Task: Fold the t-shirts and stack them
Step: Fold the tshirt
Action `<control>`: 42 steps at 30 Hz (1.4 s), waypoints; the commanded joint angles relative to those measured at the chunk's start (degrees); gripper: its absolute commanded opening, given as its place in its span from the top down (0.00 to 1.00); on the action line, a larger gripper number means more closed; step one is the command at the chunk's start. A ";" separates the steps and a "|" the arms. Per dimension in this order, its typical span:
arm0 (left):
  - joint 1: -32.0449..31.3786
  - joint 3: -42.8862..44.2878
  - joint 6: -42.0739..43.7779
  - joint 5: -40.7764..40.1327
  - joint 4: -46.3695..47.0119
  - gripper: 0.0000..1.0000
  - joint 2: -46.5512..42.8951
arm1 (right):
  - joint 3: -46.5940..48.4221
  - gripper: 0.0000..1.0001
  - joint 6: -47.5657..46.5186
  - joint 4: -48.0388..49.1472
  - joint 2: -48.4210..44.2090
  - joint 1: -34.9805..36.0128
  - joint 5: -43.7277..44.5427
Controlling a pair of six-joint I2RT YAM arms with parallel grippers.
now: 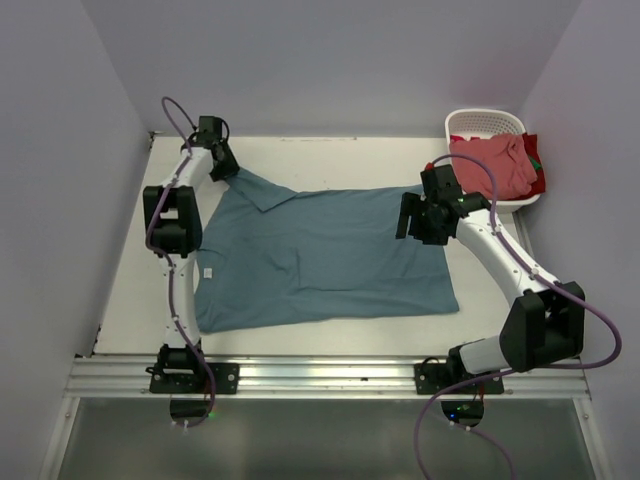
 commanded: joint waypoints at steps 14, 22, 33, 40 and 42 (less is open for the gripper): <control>0.27 -8.94 2.75 -2.36 5.61 0.53 -8.42 | 1.22 0.29 -0.39 1.56 0.71 0.27 0.09; 0.36 -8.60 3.28 -4.03 5.00 0.52 -9.66 | 1.22 0.29 -0.47 1.74 1.06 0.27 -0.18; 0.36 -5.27 2.93 -3.95 1.41 0.51 -4.66 | 0.78 0.29 -0.74 1.74 0.79 0.27 0.00; 0.36 -1.58 2.84 -0.96 -1.32 0.62 1.24 | 0.95 0.30 -0.74 1.65 0.88 0.27 0.09; 0.36 -0.96 2.93 -0.87 -2.37 0.64 2.73 | 0.96 0.30 -0.74 1.56 0.88 0.27 0.17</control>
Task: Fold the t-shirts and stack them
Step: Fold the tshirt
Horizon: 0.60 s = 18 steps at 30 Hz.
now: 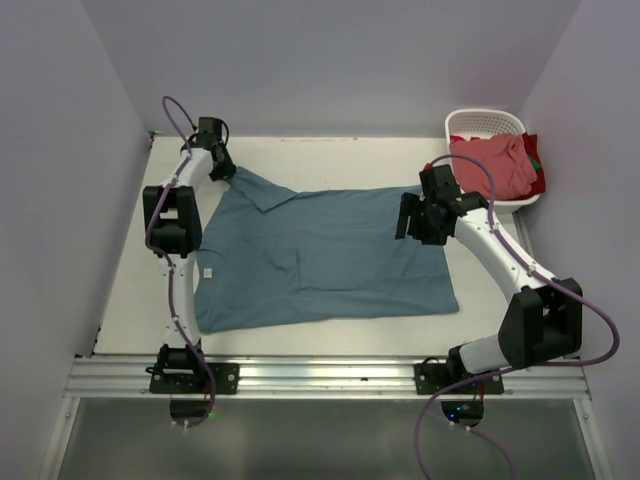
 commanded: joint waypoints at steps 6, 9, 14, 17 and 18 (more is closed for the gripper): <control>0.32 1.25 0.85 2.93 -2.73 0.83 4.23 | 1.04 0.32 -0.72 1.12 -0.08 0.27 0.42; 0.32 -0.24 1.03 4.34 -0.62 0.98 2.73 | 0.95 0.34 -0.80 1.12 0.01 0.27 0.50; 0.32 -0.86 1.55 6.10 2.10 1.00 0.27 | 1.04 0.35 -0.63 1.30 0.18 0.27 0.42; 0.32 -0.68 1.99 6.54 2.98 1.00 -0.87 | 1.31 0.35 -0.28 1.56 0.53 0.27 0.85; 0.32 -0.77 1.99 8.20 2.99 1.00 -1.31 | 1.57 0.36 -0.02 1.47 0.62 0.27 1.47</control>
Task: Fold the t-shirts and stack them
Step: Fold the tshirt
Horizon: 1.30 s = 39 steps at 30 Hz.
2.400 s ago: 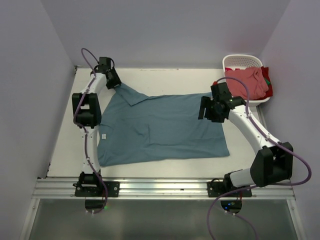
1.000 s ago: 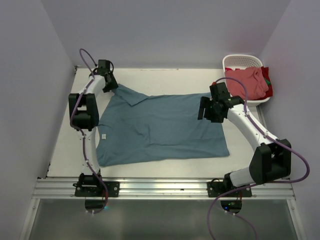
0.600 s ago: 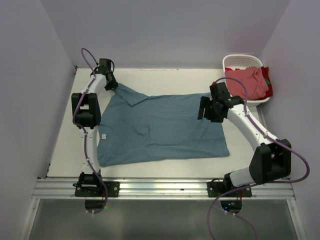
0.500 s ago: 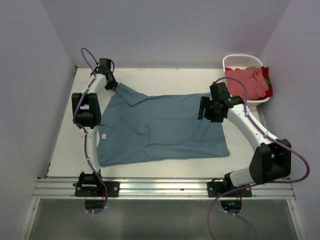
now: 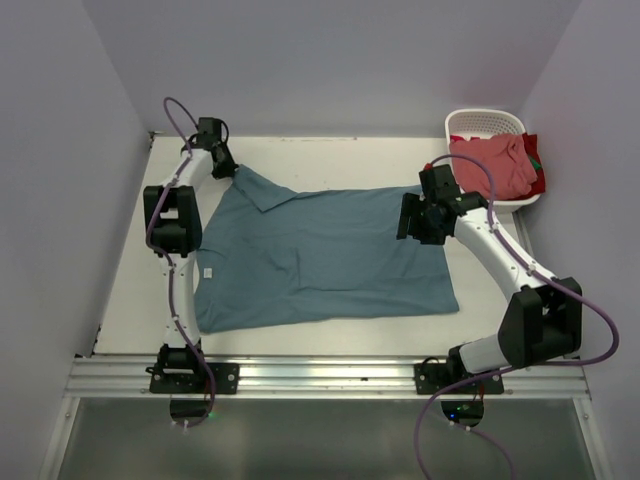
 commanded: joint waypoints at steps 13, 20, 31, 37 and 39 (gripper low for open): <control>0.25 -2.90 3.20 2.40 1.99 1.00 -14.24 | 18.96 0.91 2.89 0.36 13.26 0.09 8.77; 0.25 -4.57 3.12 2.40 0.76 1.00 -18.11 | 25.29 1.00 4.38 0.88 21.60 -2.72 10.79; -0.54 -19.24 0.92 4.50 3.66 1.00 -30.06 | 45.59 0.20 6.75 -5.71 42.36 -9.39 14.22; -1.51 -25.39 0.04 5.65 5.15 1.00 -35.25 | 54.47 0.26 6.93 -5.36 51.05 -12.39 12.64; -2.03 -26.63 -0.04 5.47 5.07 1.00 -36.13 | 59.65 0.28 6.84 -7.20 53.70 -13.18 11.93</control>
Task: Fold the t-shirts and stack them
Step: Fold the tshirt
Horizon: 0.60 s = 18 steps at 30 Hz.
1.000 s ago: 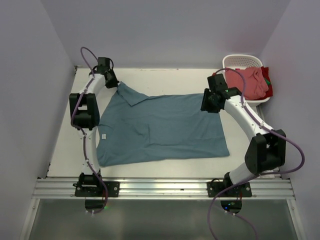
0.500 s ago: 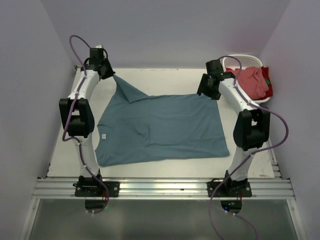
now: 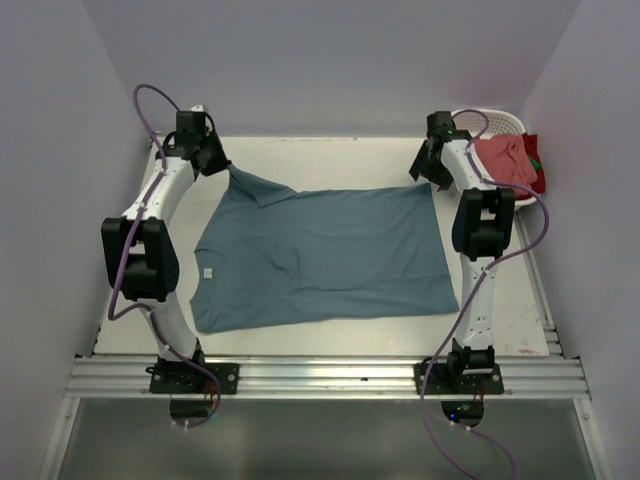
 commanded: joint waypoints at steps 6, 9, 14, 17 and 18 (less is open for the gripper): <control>-1.40 -3.80 -1.23 1.34 3.73 1.00 -5.24 | 10.99 0.34 0.00 -1.28 5.73 -2.52 -2.02; -1.40 -4.15 -1.23 1.08 3.56 1.00 -5.33 | 11.61 0.37 0.52 -1.10 6.96 -2.87 -4.47; -1.40 -4.59 -1.31 1.08 3.30 1.00 -5.76 | 9.68 0.42 0.79 -0.31 7.58 -2.96 -6.07; -1.40 -4.68 -1.23 0.64 2.86 1.00 -6.46 | 7.93 0.45 1.05 0.04 7.49 -2.87 -6.68; -1.40 -4.77 -1.14 0.55 2.68 1.00 -6.99 | 7.39 0.46 1.14 0.21 7.40 -2.87 -6.68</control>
